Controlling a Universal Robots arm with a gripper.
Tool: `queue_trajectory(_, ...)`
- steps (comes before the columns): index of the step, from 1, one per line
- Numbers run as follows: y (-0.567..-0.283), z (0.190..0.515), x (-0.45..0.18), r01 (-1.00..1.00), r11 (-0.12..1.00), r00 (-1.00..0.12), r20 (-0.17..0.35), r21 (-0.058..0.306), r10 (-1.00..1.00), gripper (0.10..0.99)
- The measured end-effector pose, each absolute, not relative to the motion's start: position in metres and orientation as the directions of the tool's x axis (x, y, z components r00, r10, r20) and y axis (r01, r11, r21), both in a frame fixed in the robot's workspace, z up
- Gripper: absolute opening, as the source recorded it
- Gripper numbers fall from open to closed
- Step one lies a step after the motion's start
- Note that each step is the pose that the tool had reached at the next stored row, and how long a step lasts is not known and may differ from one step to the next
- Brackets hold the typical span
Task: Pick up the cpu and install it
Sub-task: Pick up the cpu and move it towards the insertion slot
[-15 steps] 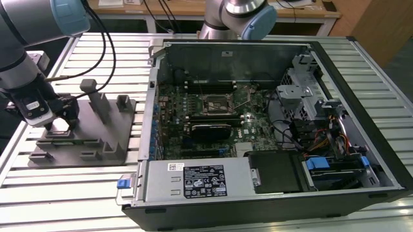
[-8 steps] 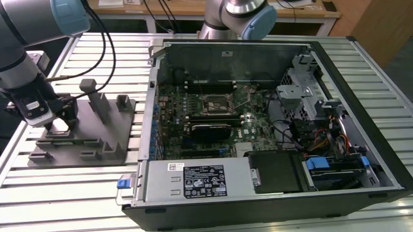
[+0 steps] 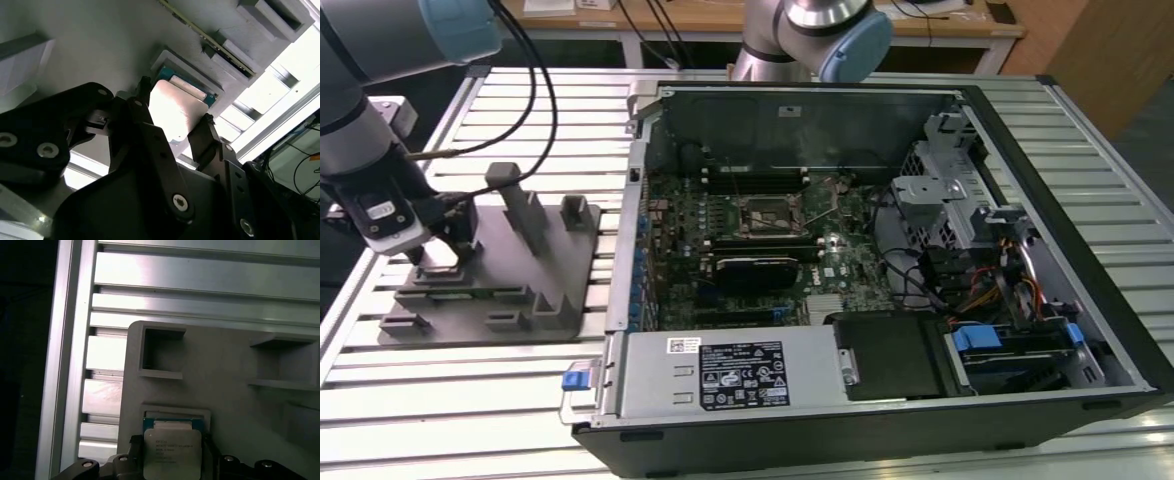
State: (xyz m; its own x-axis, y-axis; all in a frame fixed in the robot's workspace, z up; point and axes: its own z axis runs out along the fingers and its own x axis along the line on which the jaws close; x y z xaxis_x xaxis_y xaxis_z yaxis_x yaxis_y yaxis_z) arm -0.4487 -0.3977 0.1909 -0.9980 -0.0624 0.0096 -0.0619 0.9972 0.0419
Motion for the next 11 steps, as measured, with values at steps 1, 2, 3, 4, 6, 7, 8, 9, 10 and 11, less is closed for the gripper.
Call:
queue_trajectory(1, -0.398, 0.192, -0.449, -0.062, 0.997, -0.998, 0.01, 0.042, -0.062, 0.553)
queue_trajectory(2, -0.398, 0.193, -0.449, -0.062, 0.997, -0.998, 0.01, 0.042, -0.062, 0.553)
queue_trajectory(3, -0.398, 0.195, -0.449, -0.062, 0.997, -0.998, 0.01, 0.042, -0.062, 0.553)
queue_trajectory(4, -0.398, 0.196, -0.449, -0.062, 0.997, -0.998, 0.01, 0.042, -0.062, 0.553)
queue_trajectory(6, -0.398, 0.2, -0.449, -0.062, 0.997, -0.998, 0.01, 0.042, -0.062, 0.553)
queue_trajectory(7, -0.398, 0.201, -0.449, -0.062, 0.997, -0.998, 0.01, 0.042, -0.062, 0.553)
queue_trajectory(8, -0.398, 0.203, -0.449, -0.062, 0.997, -0.998, 0.01, 0.042, -0.062, 0.553)
queue_trajectory(9, -0.398, 0.204, -0.449, -0.062, 0.997, -0.998, 0.01, 0.042, -0.062, 0.553)
queue_trajectory(10, -0.398, 0.206, -0.449, -0.062, 0.997, -0.998, 0.01, 0.042, -0.062, 0.553)
queue_trajectory(11, -0.398, 0.207, -0.449, -0.062, 0.997, -0.998, 0.01, 0.042, -0.062, 0.553)
